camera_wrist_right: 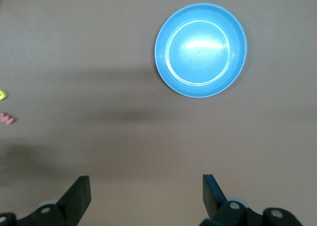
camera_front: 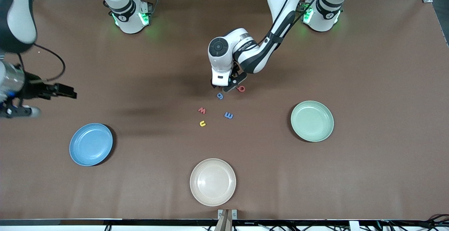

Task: Sort upper and lower case letters into plates
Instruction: 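Lower the left gripper over the yellow H while the right gripper reaches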

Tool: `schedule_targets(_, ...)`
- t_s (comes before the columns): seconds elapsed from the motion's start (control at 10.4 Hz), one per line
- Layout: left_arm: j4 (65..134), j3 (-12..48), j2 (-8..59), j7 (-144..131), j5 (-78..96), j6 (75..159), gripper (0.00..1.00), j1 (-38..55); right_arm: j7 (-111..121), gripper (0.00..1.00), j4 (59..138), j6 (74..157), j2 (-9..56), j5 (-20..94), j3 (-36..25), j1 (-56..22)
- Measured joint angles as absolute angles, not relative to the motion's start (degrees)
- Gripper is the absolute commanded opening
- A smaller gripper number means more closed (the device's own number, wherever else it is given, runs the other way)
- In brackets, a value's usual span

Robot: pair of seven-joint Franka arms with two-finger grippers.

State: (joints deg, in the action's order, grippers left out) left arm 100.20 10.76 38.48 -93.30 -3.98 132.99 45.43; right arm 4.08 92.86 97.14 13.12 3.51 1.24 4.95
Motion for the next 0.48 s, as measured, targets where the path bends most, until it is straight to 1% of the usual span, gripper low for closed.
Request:
schedule_targets(0.19,105.72,10.83,36.27,-93.3,-3.99,137.77,1.0,45.8,4.24,1.0,98.24,104.33,14.88,3.69,1.37,4.82)
schedule_targets(0.29,107.55,10.98,35.01,-93.3,-3.99,138.4,1.0,45.85,4.24,1.0,99.82,105.9,15.4,3.8,1.58,3.86)
schedule_targets(0.48,109.31,11.26,33.23,-93.3,-3.99,138.46,1.0,45.91,4.19,1.0,100.59,107.47,16.9,4.17,1.84,-0.38)
